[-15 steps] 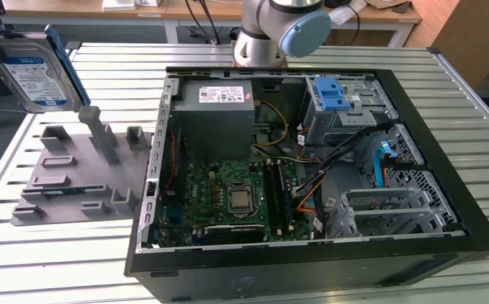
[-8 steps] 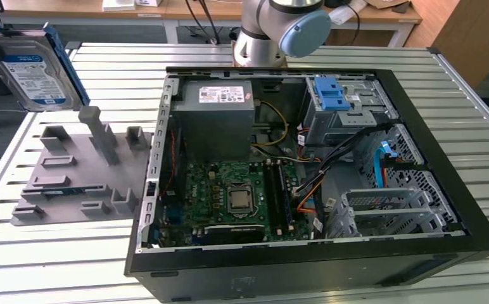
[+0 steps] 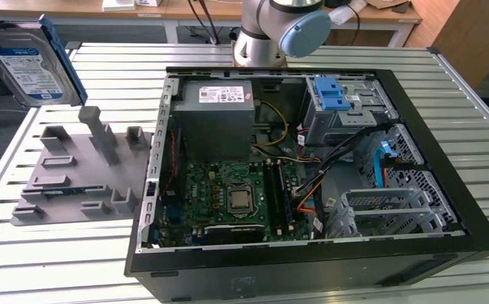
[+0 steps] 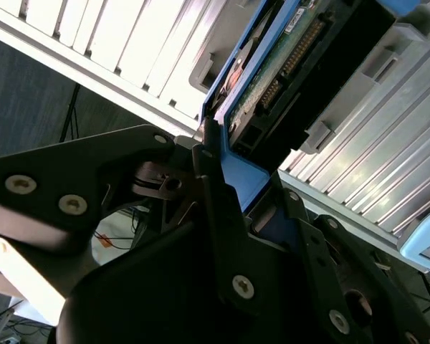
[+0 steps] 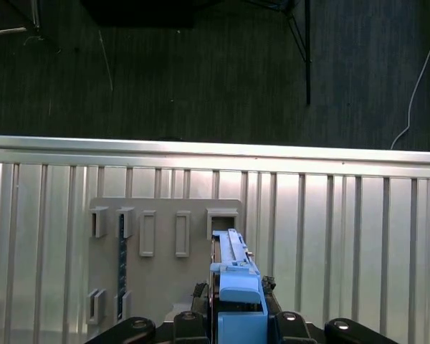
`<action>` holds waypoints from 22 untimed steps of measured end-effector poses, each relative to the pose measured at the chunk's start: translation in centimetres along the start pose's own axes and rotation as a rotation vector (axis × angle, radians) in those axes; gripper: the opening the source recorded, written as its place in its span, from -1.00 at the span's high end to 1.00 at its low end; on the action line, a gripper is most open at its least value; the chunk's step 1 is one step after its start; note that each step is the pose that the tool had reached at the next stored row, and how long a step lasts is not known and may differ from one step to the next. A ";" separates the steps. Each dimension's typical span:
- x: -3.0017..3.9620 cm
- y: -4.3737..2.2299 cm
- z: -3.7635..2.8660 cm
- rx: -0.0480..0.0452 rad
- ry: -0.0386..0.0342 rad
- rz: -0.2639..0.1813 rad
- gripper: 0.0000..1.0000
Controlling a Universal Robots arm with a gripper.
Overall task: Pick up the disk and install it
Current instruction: 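Pick up the disk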
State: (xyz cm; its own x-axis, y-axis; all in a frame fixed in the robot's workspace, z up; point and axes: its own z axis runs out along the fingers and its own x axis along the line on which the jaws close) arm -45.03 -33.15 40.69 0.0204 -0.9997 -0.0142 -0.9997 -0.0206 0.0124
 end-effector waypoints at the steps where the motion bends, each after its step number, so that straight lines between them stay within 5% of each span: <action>1: 0.00 0.01 -0.07 0.0001 0.0000 0.000 0.27; 22: -0.02 0.01 -1.09 0.0000 0.0000 0.000 0.27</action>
State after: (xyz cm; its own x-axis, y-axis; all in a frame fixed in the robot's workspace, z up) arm -45.03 -33.14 41.79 0.0203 -0.9997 -0.0142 -0.9997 -0.0205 0.0124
